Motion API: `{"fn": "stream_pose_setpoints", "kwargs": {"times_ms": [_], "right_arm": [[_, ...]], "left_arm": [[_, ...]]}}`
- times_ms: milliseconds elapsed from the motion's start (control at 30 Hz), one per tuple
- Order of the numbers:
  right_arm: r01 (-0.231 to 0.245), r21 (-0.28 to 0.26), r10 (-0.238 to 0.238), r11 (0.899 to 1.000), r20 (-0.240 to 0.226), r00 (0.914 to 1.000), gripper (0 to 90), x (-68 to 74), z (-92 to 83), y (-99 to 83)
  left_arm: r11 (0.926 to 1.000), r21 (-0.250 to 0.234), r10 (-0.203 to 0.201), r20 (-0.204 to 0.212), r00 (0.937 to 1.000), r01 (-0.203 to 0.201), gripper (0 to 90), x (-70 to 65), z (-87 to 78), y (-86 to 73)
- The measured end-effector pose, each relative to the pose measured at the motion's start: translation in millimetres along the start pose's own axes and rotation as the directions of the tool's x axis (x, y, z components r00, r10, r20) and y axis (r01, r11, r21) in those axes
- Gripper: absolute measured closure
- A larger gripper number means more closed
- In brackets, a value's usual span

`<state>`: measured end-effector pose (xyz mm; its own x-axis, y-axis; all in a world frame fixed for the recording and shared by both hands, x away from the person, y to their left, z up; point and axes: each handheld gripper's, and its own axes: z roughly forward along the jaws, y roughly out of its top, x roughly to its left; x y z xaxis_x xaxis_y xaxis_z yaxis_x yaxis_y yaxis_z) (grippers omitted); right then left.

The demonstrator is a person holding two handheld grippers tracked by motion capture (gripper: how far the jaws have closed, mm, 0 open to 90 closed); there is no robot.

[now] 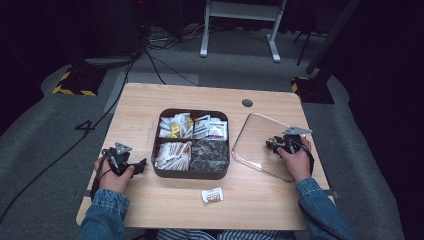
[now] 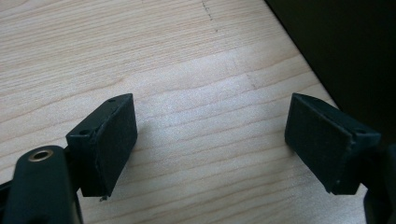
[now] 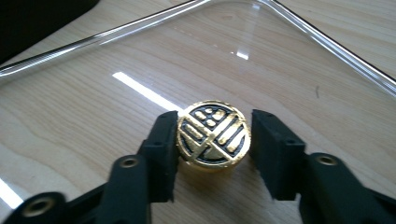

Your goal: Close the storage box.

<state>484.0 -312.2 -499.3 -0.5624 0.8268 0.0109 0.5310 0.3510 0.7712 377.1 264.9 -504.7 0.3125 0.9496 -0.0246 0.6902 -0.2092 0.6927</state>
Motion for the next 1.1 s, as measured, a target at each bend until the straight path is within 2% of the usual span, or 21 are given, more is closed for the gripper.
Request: {"fn": "stream_pose_setpoints", "kwargs": {"times_ms": [33, 433, 533, 767, 800, 1100], "right_arm": [[0.009, -0.003, -0.009, 1.0, -0.017, 0.9998, 58.4, 0.5, -0.1, 0.1], [0.014, -0.011, -0.014, 1.0, -0.005, 0.9999, 59.0, 0.6, -0.7, -0.3], [-0.012, -0.032, 0.012, 0.999, -0.019, 0.9997, 59.0, -3.3, -5.0, 0.2], [-0.021, -0.068, 0.018, 0.997, -0.04, 0.999, 59.0, -3.3, -18.2, 6.8], [-0.028, -0.088, 0.024, 0.996, -0.05, 0.9985, 59.0, -2.8, -21.8, 8.9], [-0.012, -0.125, 0.005, 0.992, -0.062, 0.9981, 59.0, 1.7, -34.9, 18.0]], "left_arm": [[1.0, 0.0, 0.0, 0.0, 1.0, 0.0, 17.4, 0.0, 0.0, 0.0], [1.0, 0.0, 0.002, 0.003, 1.0, -0.002, 17.1, 0.3, 0.2, 0.1], [1.0, 0.0, 0.0, 0.003, 1.0, 0.0, 17.0, 0.2, 0.4, 0.3], [1.0, 0.0, 0.001, 0.004, 1.0, -0.001, 17.0, 0.2, 0.5, 0.4], [1.0, -0.001, 0.002, 0.003, 1.0, -0.002, 17.0, 0.3, 0.5, 0.4], [1.0, 0.0, 0.002, 0.003, 1.0, -0.002, 16.9, 0.3, 0.5, 0.4]]}}
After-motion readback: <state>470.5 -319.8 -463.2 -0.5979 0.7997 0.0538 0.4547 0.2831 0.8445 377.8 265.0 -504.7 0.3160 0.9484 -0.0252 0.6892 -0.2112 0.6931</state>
